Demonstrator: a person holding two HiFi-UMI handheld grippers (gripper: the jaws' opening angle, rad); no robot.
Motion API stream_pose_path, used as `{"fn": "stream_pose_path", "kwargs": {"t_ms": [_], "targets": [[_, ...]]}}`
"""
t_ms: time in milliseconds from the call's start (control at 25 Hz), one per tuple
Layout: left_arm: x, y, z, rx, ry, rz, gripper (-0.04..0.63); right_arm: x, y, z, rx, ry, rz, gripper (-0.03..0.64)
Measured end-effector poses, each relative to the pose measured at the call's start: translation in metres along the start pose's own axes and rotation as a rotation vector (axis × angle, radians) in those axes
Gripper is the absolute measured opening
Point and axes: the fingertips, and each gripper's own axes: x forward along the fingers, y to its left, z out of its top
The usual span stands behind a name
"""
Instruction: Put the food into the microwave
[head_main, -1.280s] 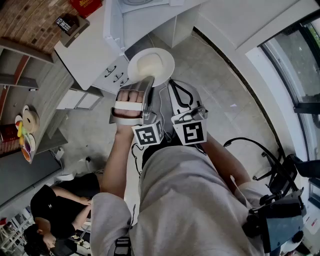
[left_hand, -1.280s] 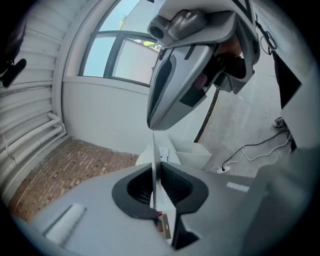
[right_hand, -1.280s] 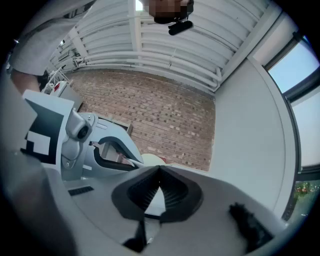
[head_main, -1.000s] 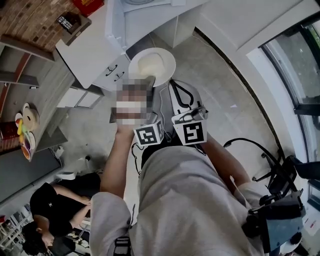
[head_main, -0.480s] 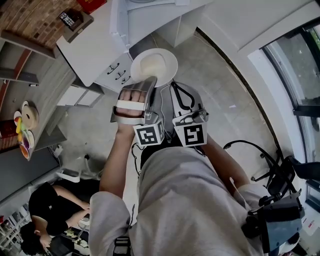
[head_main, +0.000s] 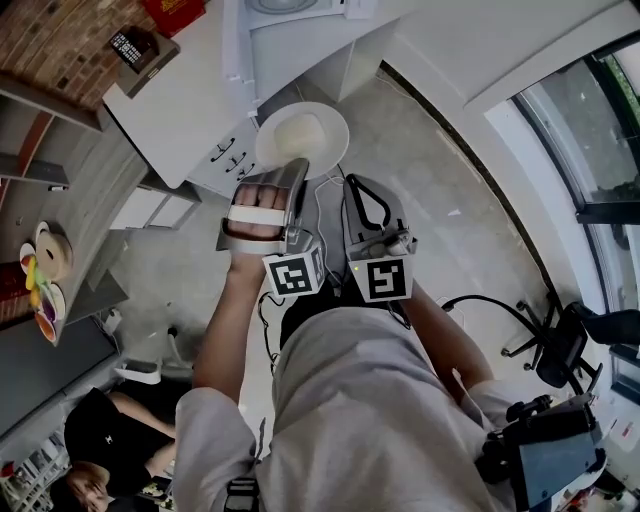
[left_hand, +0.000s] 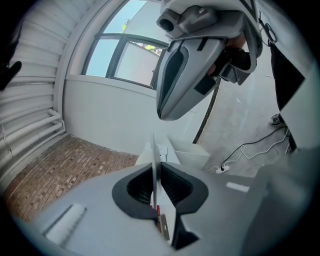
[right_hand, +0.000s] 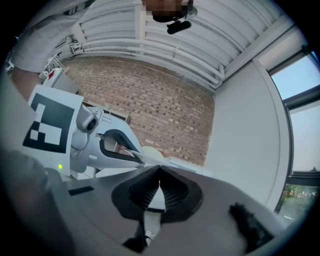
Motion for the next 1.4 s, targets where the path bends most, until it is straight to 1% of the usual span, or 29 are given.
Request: {"fn": "stream_pose_path", "kwargs": {"t_ms": [160,360,480,600,720,840,920,1040,1160,1280,1400], "targets": [[0.007,0.005,-0.002,0.014,-0.022,0.007,0.037,0.005,-0.004,-0.001,0.014,0.002,-0.023,0.009],[0.021,0.005,0.002,0.020,-0.017,0.002,0.037,0.014,-0.014,-0.008,0.001,0.008,-0.005,0.009],[0.038,0.006,0.003,0.024,0.008,-0.005,0.038,0.028,-0.027,-0.012,-0.015,-0.008,0.017,0.011],[0.057,0.007,0.006,0.009,0.037,-0.005,0.037,0.041,-0.040,-0.018,-0.031,-0.023,0.049,0.009],[0.080,0.007,0.010,0.018,0.078,-0.009,0.038,0.053,-0.059,-0.026,-0.031,-0.032,0.082,0.011],[0.102,0.006,0.019,-0.003,0.106,-0.023,0.037,0.062,-0.079,-0.034,-0.033,-0.055,0.116,0.009],[0.117,0.006,0.022,0.012,0.139,-0.022,0.038,0.068,-0.093,-0.039,-0.019,-0.074,0.135,0.009],[0.135,0.010,0.025,0.029,0.185,0.000,0.038,0.078,-0.109,-0.050,-0.017,-0.078,0.173,0.009],[0.150,0.017,0.032,0.034,0.190,0.044,0.038,0.086,-0.122,-0.057,-0.013,-0.085,0.195,0.009],[0.162,0.016,0.030,0.043,0.214,0.000,0.038,0.096,-0.129,-0.059,-0.012,-0.088,0.213,0.009],[0.175,0.021,0.024,0.041,0.223,-0.005,0.037,0.109,-0.130,-0.062,-0.009,-0.089,0.235,0.011]]}}
